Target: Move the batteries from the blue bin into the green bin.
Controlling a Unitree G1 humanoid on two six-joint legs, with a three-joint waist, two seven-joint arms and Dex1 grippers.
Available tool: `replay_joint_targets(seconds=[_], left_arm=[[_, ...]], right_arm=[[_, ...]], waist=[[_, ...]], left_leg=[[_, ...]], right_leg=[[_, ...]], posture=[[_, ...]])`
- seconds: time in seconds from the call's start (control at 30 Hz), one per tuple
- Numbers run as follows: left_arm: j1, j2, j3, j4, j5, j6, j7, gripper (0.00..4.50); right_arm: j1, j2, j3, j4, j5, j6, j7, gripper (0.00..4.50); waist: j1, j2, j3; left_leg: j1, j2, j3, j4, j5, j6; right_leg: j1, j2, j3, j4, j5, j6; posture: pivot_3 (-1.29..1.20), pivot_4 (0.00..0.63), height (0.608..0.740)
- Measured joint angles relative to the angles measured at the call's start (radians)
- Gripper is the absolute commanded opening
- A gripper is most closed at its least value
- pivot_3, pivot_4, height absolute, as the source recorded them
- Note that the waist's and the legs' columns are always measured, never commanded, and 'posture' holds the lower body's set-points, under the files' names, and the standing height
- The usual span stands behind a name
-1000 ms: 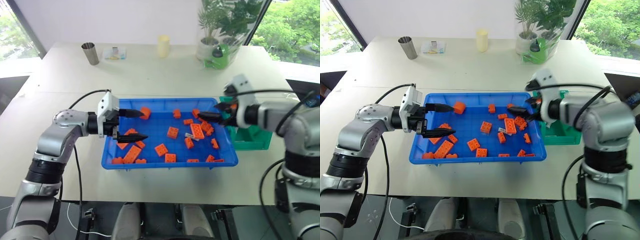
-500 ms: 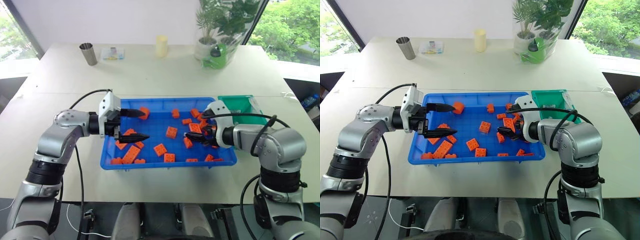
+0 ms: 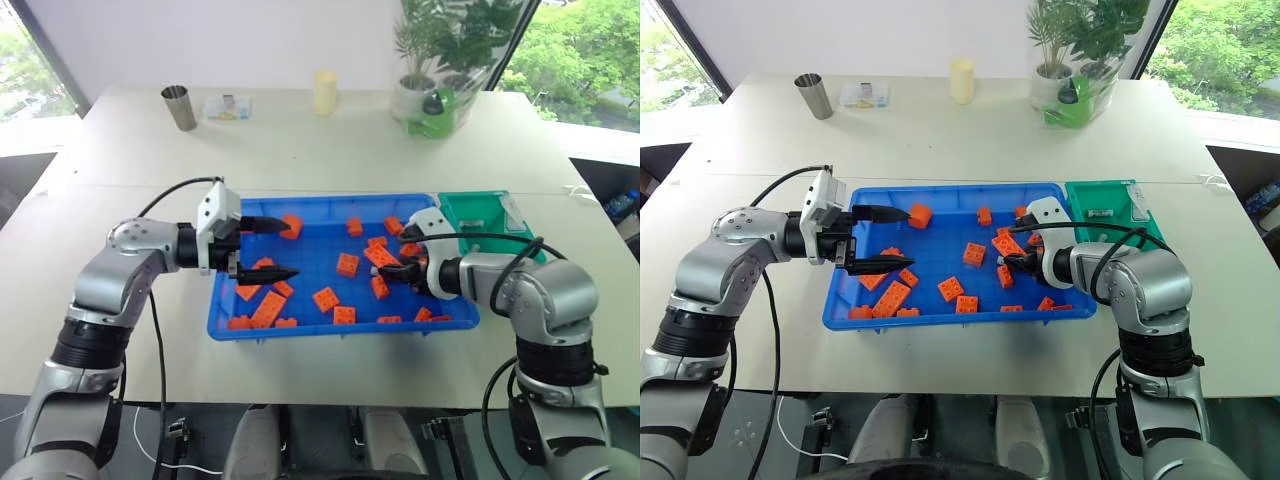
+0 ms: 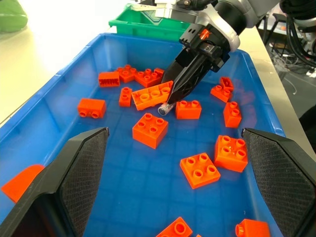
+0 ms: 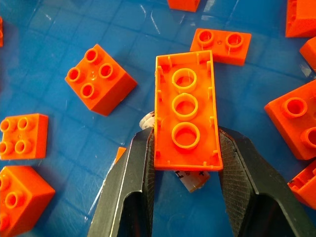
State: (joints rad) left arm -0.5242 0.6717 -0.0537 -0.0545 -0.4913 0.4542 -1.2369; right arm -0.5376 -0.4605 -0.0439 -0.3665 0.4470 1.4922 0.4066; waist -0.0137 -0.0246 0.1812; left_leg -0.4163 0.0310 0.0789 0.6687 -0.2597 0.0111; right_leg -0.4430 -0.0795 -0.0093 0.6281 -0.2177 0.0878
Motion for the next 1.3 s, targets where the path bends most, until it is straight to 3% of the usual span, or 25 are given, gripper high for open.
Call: replay_joint_targets(seconds=[0.2,0.4,0.5,0.63,0.8,0.83,0.9,1.0,1.3], left_arm=[[-0.002,0.001,0.002,0.006,0.000,-0.001,-0.001,4.50],[-0.001,-0.010,0.001,0.007,0.000,-0.002,0.003,4.50],[0.001,-0.009,0.002,0.007,0.000,-0.001,0.003,4.50],[0.008,-0.003,0.008,0.005,0.000,-0.002,0.002,4.50],[0.012,0.000,0.011,0.001,0.000,-0.002,0.004,4.50],[0.014,0.000,0.013,0.001,0.000,-0.002,0.006,4.50],[0.014,-0.002,0.014,0.001,0.000,-0.003,0.008,4.50],[0.011,-0.003,0.015,0.003,0.000,-0.004,0.009,4.50],[-0.001,-0.007,0.015,0.014,0.000,-0.006,0.007,4.50]], right_arm=[[-0.131,-0.041,0.191,-0.020,0.007,-0.202,0.129,1.20],[-0.200,0.008,0.400,0.158,-0.055,-0.355,0.196,4.20],[-0.254,-0.064,0.451,0.194,-0.104,-0.437,0.254,4.20],[-0.269,-0.282,0.448,0.194,-0.146,-0.546,0.390,4.20],[-0.187,-0.446,0.401,0.179,-0.160,-0.623,0.512,4.20],[-0.159,-0.468,0.393,0.177,-0.163,-0.630,0.526,3.98],[-0.100,-0.494,0.373,0.170,-0.169,-0.649,0.540,3.33],[-0.059,-0.499,0.346,0.139,-0.168,-0.651,0.543,1.92],[0.008,-0.457,0.335,0.093,-0.176,-0.628,0.515,1.92]], waist=[[-0.005,0.000,0.000],[-0.003,0.000,0.000],[0.004,0.000,0.000],[0.005,0.000,0.000],[0.000,0.000,0.000],[0.000,0.000,0.000],[0.000,0.000,0.000],[-0.002,0.000,0.000],[0.003,0.000,0.000]], left_leg=[[0.001,0.001,0.000,-0.002,0.000,0.000],[0.001,0.001,0.000,0.000,0.000,0.000],[-0.001,0.000,0.000,0.000,0.000,0.000],[-0.002,0.000,0.000,0.000,0.000,0.001],[-0.001,0.000,0.001,0.000,-0.001,0.001],[-0.001,0.001,0.001,0.000,0.000,0.001],[-0.001,0.001,0.001,0.000,0.000,0.001],[0.001,0.001,0.000,0.000,0.000,0.001],[0.000,0.001,0.000,0.000,0.000,0.001]], right_leg=[[0.000,0.003,-0.001,0.001,0.000,0.000],[0.000,0.001,0.000,0.001,0.000,0.000],[0.000,0.000,0.000,0.000,0.000,0.000],[-0.001,-0.001,-0.001,-0.002,0.000,0.000],[-0.001,0.001,-0.001,-0.001,0.000,0.000],[-0.001,0.001,-0.002,-0.001,0.000,0.000],[-0.001,0.002,-0.001,-0.001,0.000,0.000],[0.000,0.002,0.000,0.000,0.000,0.000],[0.000,0.001,0.000,-0.001,-0.001,-0.001]], posture=[[0.00,0.150,0.736],[0.00,0.150,0.736],[0.00,0.150,0.736],[0.00,0.150,0.736],[0.00,0.150,0.736],[0.00,0.150,0.736],[0.00,0.150,0.736],[0.00,0.150,0.736],[0.00,0.150,0.736]])
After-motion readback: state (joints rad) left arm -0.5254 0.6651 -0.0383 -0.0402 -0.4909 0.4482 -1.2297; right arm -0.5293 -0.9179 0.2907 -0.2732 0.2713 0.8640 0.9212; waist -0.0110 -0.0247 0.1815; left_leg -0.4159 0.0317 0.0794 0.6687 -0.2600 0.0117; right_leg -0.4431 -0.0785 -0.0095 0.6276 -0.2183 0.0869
